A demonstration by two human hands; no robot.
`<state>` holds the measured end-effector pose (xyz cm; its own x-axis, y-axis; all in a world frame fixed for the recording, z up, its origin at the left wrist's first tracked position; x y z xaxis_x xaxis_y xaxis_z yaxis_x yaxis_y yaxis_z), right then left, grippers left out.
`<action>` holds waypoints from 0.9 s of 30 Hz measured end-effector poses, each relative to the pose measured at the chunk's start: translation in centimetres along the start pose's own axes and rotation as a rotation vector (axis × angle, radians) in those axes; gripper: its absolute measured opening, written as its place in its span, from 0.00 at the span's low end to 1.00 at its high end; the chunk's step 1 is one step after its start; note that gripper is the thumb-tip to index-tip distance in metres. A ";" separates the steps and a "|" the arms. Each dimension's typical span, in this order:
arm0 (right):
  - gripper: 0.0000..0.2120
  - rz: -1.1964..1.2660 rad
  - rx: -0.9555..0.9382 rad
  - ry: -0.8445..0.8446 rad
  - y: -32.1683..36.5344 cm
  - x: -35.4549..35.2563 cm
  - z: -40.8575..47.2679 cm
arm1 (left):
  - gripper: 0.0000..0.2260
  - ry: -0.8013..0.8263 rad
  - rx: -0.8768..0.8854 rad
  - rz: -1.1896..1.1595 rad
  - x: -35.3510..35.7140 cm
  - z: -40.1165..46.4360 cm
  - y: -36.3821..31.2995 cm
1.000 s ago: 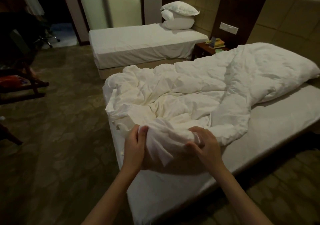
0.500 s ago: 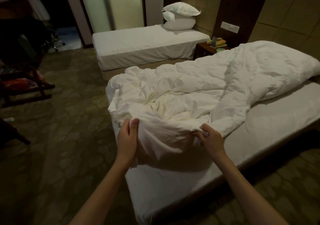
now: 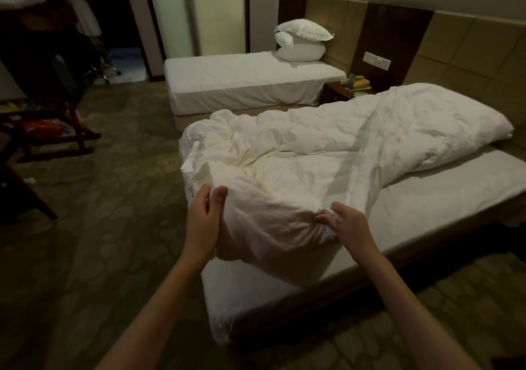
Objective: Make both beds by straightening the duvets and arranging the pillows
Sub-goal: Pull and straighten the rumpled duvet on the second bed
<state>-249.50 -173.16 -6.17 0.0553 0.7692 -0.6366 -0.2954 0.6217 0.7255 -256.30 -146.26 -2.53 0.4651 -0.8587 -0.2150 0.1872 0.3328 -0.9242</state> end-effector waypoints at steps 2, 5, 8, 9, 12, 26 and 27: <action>0.21 -0.005 -0.016 0.007 0.7 -1.7 -1.4 | 0.18 -0.011 0.036 -0.004 -0.3 -1.9 -1.8; 0.22 -0.020 -0.046 0.011 1.6 -4.0 -3.9 | 0.14 -0.023 0.067 0.008 -0.9 -4.7 -3.8; 0.23 -0.013 -0.074 0.013 2.6 -5.8 -6.0 | 0.14 -0.049 0.091 0.024 -1.5 -7.2 -5.9; 0.23 0.000 -0.084 0.008 3.1 -6.4 -6.6 | 0.15 -0.051 0.099 0.027 -1.7 -7.9 -6.7; 0.19 0.042 -0.129 -0.031 4.5 -8.0 -8.1 | 0.19 -0.055 0.151 0.004 -2.7 -9.6 -9.3; 0.15 0.124 -0.257 -0.233 8.3 -9.8 -15.1 | 0.11 0.008 0.200 -0.024 -3.1 -15.5 -13.2; 0.19 0.145 -0.306 -0.233 9.0 -9.7 -15.4 | 0.11 0.001 0.201 -0.028 -2.8 -15.6 -13.4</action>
<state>-267.39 -177.32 2.52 0.1962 0.8806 -0.4314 -0.5845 0.4582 0.6696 -273.62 -154.40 5.53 0.4569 -0.8689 -0.1906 0.3690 0.3801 -0.8481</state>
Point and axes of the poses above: each hand's wrist, its own z-axis towards the middle knuckle, its own x-axis out of the palm, y = z × x, the point moved 2 cm from there along z, towards the middle knuckle, and after that the axes turned 3 degrees about z, right-handed, at the moved point
